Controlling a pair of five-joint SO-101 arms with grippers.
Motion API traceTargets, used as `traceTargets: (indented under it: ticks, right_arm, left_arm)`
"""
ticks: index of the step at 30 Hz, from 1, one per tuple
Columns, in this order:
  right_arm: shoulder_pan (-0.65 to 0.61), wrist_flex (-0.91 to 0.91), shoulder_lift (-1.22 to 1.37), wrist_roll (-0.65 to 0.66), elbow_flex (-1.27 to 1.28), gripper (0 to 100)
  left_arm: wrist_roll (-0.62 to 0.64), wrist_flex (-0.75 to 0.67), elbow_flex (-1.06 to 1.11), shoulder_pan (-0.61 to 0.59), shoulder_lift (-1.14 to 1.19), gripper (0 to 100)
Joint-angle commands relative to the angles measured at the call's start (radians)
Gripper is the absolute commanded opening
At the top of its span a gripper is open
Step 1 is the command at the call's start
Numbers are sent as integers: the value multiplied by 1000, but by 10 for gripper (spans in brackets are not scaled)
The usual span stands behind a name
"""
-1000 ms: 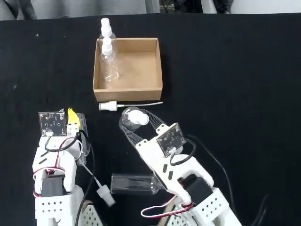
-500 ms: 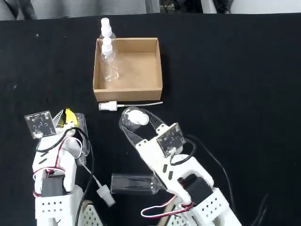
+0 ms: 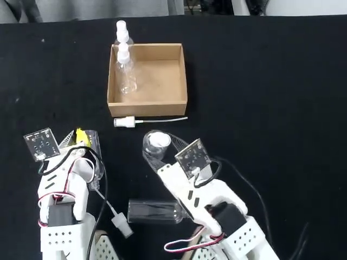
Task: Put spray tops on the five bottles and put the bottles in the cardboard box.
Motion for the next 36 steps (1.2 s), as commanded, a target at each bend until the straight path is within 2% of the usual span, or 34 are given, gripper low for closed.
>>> traceTargets:
  ticks: [1,14,26,36]
  right_arm:
    - [11,89,-22,8,-130,11]
    - [17,140,21,20,-331,11]
    - [17,129,461,52,-664,11]
    - [17,-44,730,54,-771,11]
  left_arm:
    - [9,2,22,-10,-11,29]
    - [9,5,22,-4,-11,29]
    - [9,-2,22,-10,-11,29]
    - [9,3,22,-10,-11,29]
